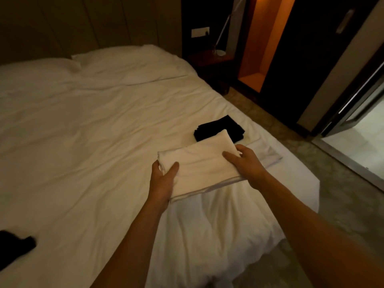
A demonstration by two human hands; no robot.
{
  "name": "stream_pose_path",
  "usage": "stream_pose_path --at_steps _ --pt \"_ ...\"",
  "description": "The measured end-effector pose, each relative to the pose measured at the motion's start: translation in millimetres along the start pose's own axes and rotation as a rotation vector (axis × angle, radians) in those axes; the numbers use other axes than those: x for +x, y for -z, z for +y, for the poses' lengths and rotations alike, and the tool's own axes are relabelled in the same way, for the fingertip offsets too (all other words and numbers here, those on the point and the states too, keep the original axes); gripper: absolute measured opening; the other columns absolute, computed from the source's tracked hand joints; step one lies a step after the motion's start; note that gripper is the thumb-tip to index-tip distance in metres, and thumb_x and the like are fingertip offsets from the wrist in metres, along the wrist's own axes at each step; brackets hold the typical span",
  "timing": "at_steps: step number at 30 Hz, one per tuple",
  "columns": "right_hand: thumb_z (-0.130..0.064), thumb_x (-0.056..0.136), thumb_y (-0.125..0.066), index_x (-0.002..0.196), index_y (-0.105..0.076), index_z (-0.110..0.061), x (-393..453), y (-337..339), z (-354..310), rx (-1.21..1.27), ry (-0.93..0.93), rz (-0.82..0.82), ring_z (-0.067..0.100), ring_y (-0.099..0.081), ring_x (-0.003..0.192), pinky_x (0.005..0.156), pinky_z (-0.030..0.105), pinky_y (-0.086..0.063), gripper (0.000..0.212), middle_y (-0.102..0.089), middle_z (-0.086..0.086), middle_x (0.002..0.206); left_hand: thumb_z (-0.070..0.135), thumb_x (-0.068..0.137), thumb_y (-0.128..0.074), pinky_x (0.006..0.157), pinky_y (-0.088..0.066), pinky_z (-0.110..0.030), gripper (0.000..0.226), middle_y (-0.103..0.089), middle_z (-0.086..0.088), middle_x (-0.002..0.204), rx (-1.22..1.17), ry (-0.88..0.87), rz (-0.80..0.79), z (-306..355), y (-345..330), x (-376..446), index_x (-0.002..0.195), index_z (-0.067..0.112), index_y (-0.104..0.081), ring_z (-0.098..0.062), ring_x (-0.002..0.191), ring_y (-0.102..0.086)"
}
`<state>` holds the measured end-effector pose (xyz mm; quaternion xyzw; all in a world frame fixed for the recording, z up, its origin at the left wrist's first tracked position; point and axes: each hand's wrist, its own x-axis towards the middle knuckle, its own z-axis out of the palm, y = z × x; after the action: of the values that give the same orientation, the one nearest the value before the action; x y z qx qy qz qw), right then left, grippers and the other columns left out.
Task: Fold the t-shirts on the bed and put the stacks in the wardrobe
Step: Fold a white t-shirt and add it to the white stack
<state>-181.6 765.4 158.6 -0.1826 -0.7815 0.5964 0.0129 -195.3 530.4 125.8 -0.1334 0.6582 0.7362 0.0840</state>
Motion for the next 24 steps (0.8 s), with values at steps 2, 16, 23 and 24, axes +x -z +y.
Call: stream_pose_path --at_steps 2,16,23,24 --pt "-0.031 0.089 -0.071 0.11 -0.064 -0.013 15 29 0 0.007 0.02 0.002 0.022 -0.066 0.095 0.084 0.036 -0.055 0.029 -0.068 0.008 0.106 0.029 0.093 -0.067 0.08 -0.052 -0.023 0.043 -0.061 0.008 0.116 -0.02 -0.031 0.017 -1 -37 1 0.132 0.028 -0.047 -0.008 0.099 -0.062" --pt "-0.041 0.086 -0.071 0.107 -0.063 -0.012 57 148 48 -0.069 -0.111 0.086 0.017 -0.063 0.089 0.084 0.036 -0.054 0.036 -0.066 0.003 0.1 0.036 0.099 -0.056 0.107 -0.045 -0.047 0.051 -0.057 -0.003 0.136 0.139 0.045 -0.036 -40 -174 15 0.146 0.023 -0.043 -0.023 0.12 -0.057" --pt "-0.037 0.089 -0.069 0.104 -0.06 -0.018 55 188 73 0.043 -0.336 0.005 0.007 -0.054 0.081 0.058 0.017 -0.038 0.025 -0.058 -0.008 0.091 0.035 0.101 -0.053 0.108 -0.043 -0.042 0.05 -0.055 -0.001 0.137 0.084 0.148 -0.188 -69 -213 22 0.147 0.025 -0.039 -0.02 0.119 -0.056" --pt "-0.037 0.088 -0.069 0.109 -0.063 -0.016 55 191 82 0.03 -0.343 0.006 0.009 -0.056 0.083 0.059 0.018 -0.04 0.031 -0.06 -0.007 0.093 0.035 0.1 -0.054 0.104 -0.045 -0.038 0.044 -0.057 0.003 0.129 0.063 0.181 -0.191 -73 -217 20 0.143 0.026 -0.042 -0.017 0.115 -0.057"
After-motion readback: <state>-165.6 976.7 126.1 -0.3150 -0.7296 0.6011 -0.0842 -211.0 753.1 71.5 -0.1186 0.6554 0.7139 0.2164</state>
